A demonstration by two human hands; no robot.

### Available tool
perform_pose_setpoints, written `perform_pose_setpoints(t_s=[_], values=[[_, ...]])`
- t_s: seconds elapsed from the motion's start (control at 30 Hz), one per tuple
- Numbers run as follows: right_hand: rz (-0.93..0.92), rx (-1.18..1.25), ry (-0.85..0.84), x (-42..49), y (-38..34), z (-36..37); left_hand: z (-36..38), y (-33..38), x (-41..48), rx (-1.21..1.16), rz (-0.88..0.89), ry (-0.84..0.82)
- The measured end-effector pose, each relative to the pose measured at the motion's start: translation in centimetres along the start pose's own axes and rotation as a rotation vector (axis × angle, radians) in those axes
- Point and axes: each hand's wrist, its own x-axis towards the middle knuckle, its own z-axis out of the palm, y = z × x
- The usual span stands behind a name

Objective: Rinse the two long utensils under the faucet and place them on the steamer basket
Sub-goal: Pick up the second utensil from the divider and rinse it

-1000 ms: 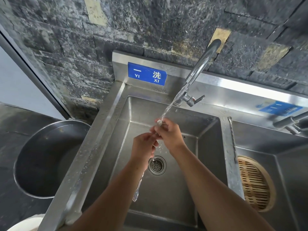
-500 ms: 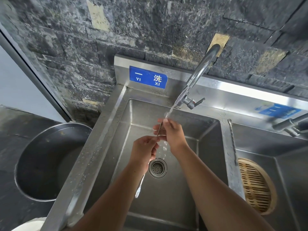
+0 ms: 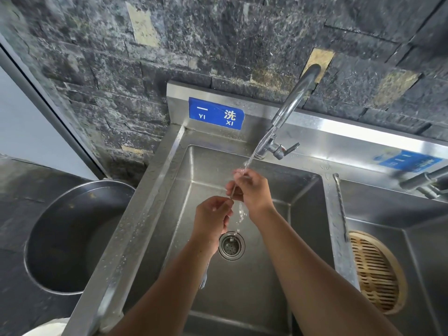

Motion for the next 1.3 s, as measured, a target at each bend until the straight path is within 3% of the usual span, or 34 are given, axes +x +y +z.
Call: perform_pose_setpoints(t_s=[0.13,0.33,0.6,0.83,1.3], values=[[0.042,0.025,0.042,0.6,-0.2,0.0,0.3,0.0,0.1,-0.014,0.01,0.011],[0.017,-0.001,-0.096,0.2,0.2,-0.5,0.5,0.3,0.6,-0.051,-0.029,0.005],[0.084,0.043,0.084,1.6,-0.8,-0.5,1.3,1.5,1.9,0.007,-0.001,-0.009],[0.013,-0.059,0.072,2.2,-0.8,-0.7,3.1,4.2,2.7,0.045,0.137,-0.077],[-0.094,-0.099,0.1,3.3,-4.1,-1.4,4.9,6.0,3.2,0.082,0.215,-0.189]])
